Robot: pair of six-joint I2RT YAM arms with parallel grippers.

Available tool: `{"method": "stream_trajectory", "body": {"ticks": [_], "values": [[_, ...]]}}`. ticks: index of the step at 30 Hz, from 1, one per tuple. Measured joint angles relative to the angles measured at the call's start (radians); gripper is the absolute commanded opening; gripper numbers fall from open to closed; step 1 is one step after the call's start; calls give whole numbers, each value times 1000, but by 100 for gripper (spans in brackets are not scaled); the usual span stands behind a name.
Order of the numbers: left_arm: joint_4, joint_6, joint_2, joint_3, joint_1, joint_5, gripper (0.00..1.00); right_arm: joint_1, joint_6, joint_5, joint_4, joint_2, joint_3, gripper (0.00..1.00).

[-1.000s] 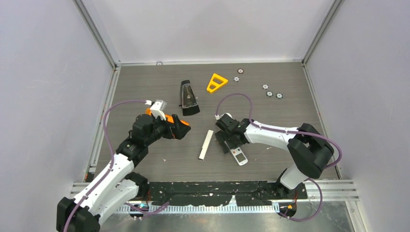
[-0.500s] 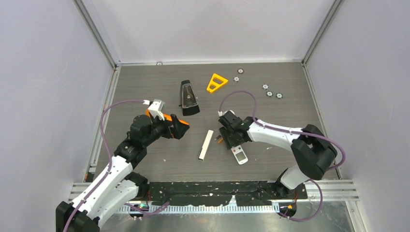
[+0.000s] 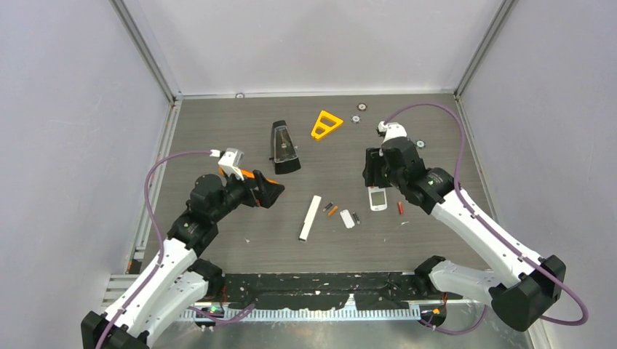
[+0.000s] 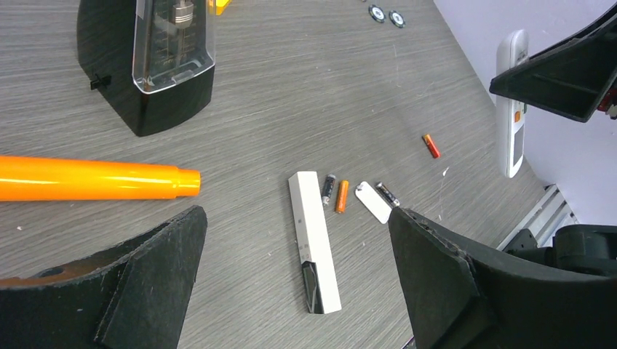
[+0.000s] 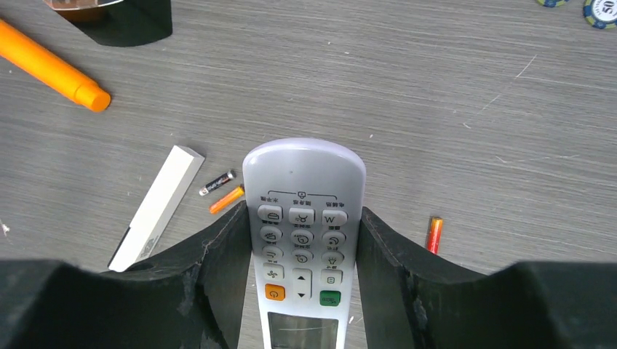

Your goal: Load the batteries into the remote control

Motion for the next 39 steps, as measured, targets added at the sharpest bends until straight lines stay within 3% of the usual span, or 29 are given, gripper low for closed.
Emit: {"method": "stream_trajectory", "body": {"ticks": [11, 25, 31, 36, 39], "values": [[38, -35, 13, -1, 0, 59, 98, -7, 62, -127, -17, 21, -47, 38], [191, -84, 151, 23, -94, 289, 97, 2, 236, -555, 202, 98, -50, 39], [223, -79, 201, 118, -191, 262, 95, 91, 309, -518, 393, 114, 3, 40], [216, -52, 227, 175, -248, 146, 93, 171, 365, -418, 538, 114, 13, 40], [194, -38, 227, 190, -263, 77, 88, 187, 385, -355, 582, 113, 13, 40]]}}
